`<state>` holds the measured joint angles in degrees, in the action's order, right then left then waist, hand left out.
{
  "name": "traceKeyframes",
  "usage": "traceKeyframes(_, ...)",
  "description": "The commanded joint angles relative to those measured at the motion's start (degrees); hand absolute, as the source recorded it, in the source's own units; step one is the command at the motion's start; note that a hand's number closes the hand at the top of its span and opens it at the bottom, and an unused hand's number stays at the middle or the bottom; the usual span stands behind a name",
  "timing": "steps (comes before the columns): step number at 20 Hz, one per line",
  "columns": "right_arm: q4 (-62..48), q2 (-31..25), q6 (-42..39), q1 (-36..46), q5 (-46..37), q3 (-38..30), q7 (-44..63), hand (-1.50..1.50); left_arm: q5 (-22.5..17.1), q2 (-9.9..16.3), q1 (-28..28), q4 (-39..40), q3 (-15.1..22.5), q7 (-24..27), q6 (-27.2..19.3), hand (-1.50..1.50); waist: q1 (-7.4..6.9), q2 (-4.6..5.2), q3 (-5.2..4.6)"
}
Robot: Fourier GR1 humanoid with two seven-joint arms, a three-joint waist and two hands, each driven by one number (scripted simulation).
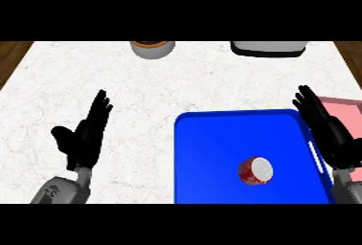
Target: Pick the can from the tray and place it in the cardboard box
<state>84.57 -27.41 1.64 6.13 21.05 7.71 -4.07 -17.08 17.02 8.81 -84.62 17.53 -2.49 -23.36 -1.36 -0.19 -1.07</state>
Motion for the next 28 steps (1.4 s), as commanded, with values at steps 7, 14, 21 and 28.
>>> traceKeyframes(7, -2.6, -19.2, 2.2, -8.5, -13.5, -9.2, -3.8, 1.50, -1.9, 2.1, -0.1, -3.5, -4.9, -0.2, 0.6, 0.00, 2.06, 0.74, -0.05)
traceKeyframes(14, -3.4, -7.1, 6.7, -13.3, -10.1, -15.1, -19.3, -1.50, -5.8, 5.1, -2.8, -7.7, -10.2, -3.4, 4.9, 0.00, 1.46, 0.08, 1.07)
traceKeyframes(21, 9.5, -22.7, -3.3, -19.6, -17.2, -9.5, -5.9, -1.50, -3.8, 3.8, -3.6, -11.2, -7.3, -5.8, 2.9, 0.00, 1.64, -0.20, 0.88)
traceKeyframes(28, 25.5, -33.8, -17.9, -18.4, -5.1, -11.8, 15.5, -1.50, -2.9, 3.1, -5.1, -10.8, -7.9, -3.6, 3.5, 0.00, 2.00, -0.19, 0.85)
